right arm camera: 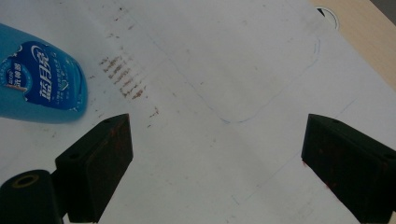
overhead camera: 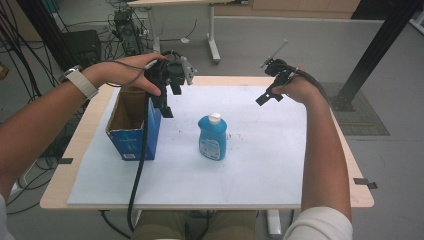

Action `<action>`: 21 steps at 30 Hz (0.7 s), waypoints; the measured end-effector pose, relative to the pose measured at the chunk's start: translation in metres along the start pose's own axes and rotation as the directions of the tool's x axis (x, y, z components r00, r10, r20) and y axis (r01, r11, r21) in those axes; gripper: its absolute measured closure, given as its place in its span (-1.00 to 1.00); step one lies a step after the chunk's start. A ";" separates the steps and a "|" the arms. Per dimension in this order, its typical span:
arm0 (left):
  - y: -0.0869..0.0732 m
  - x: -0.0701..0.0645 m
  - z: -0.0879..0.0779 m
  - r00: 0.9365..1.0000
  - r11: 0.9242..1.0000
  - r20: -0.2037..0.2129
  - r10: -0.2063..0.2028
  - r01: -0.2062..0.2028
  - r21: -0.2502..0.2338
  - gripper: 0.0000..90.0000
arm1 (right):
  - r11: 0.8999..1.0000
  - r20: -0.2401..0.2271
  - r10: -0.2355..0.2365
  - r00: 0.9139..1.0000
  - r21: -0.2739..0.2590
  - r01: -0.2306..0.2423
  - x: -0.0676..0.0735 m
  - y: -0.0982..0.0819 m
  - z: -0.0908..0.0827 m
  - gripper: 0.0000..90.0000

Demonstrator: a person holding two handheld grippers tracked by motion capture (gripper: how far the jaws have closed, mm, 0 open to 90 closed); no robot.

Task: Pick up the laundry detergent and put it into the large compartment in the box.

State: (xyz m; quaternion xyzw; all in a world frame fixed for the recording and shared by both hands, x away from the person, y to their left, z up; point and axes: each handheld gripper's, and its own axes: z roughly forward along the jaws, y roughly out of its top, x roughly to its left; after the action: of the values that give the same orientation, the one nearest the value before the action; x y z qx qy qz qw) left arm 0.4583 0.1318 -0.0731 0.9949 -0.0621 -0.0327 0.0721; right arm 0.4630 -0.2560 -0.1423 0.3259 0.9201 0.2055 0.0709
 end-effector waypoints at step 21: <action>0.000 -0.001 0.001 0.999 0.999 0.003 0.048 -0.047 -0.021 -0.88 | 1.000 -0.006 0.002 1.000 -0.006 -0.002 0.000 -0.001 0.000 -0.81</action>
State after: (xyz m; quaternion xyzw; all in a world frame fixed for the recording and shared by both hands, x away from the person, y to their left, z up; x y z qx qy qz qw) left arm 0.4576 0.1313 -0.0742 0.9923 -0.0855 -0.0334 0.0832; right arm 0.4623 -0.2563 -0.1425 0.3258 0.9194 0.2092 0.0687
